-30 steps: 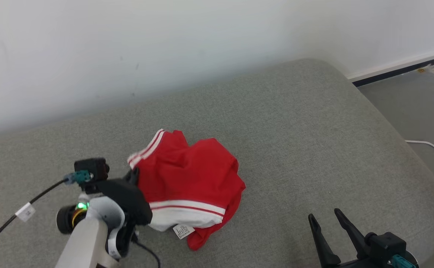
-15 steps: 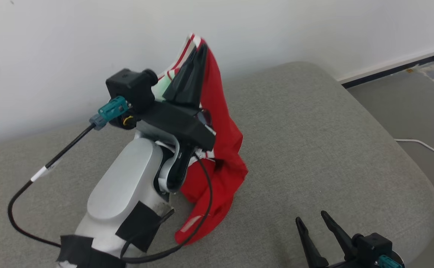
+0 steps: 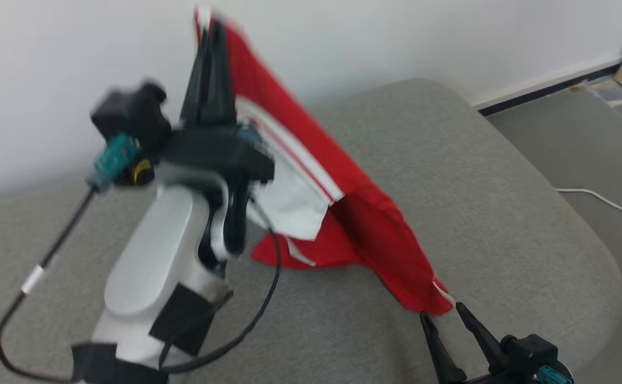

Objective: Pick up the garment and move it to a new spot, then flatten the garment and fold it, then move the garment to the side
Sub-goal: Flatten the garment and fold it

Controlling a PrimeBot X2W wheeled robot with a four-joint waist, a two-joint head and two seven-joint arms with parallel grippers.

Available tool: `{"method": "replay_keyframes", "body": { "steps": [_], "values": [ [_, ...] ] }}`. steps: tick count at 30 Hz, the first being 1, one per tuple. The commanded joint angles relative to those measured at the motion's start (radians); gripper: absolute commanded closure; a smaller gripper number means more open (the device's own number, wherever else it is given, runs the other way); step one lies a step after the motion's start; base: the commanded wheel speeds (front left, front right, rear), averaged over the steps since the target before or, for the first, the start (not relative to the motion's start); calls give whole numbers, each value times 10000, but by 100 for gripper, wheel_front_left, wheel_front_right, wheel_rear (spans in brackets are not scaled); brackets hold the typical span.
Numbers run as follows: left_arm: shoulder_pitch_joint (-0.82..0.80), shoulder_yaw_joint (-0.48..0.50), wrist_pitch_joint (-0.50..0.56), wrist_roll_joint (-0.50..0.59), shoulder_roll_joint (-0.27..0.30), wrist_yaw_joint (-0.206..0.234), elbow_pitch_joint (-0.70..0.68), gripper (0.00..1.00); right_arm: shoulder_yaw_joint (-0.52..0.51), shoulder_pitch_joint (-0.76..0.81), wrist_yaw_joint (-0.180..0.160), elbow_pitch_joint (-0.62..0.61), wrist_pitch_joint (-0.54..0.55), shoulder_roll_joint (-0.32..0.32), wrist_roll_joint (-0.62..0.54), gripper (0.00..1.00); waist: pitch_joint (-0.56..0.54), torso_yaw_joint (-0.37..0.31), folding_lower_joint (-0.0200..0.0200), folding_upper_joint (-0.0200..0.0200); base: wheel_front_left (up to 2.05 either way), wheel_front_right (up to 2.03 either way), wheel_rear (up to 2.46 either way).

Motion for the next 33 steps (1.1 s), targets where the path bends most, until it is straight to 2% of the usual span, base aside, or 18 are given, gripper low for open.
{"method": "replay_keyframes", "body": {
  "steps": [1, 7, 12, 20, 26, 33],
  "values": [
    [282, 78, -28, 141, 54, 20, 186, 100, -16, -57, -22, 1, -47, 38, 34, 0, 103, 479, 0, 0, 0, 0, 0],
    [1981, 823, -30, 684, 185, 3, 1877, 100, 62, -119, -22, -43, -7, 5, 19, 0, 186, 1423, 0, 0, 0, 0, 0],
    [3040, 1659, -31, 863, 288, -33, 2206, 100, 42, -128, -22, -139, 32, -69, 7, 0, 259, 2063, 0, 0, 0, 0, 0],
    [4601, 2399, -32, 1573, 256, -390, 1008, 100, -51, 97, -22, -257, 121, -115, -16, 0, 118, 2729, 0, 0, 0, 0, 0],
    [5371, 2132, -25, 1758, 263, -479, 100, 100, -54, 229, -22, -302, 185, -135, 3, 0, -52, 3030, 0, 0, 0, 0, 0],
    [6120, 1500, 563, 2068, 290, -303, -2327, 100, -84, 346, -22, -330, 210, -145, 17, 0, -211, 3191, 0, 0, 0, 0, 0]
  ]
}}
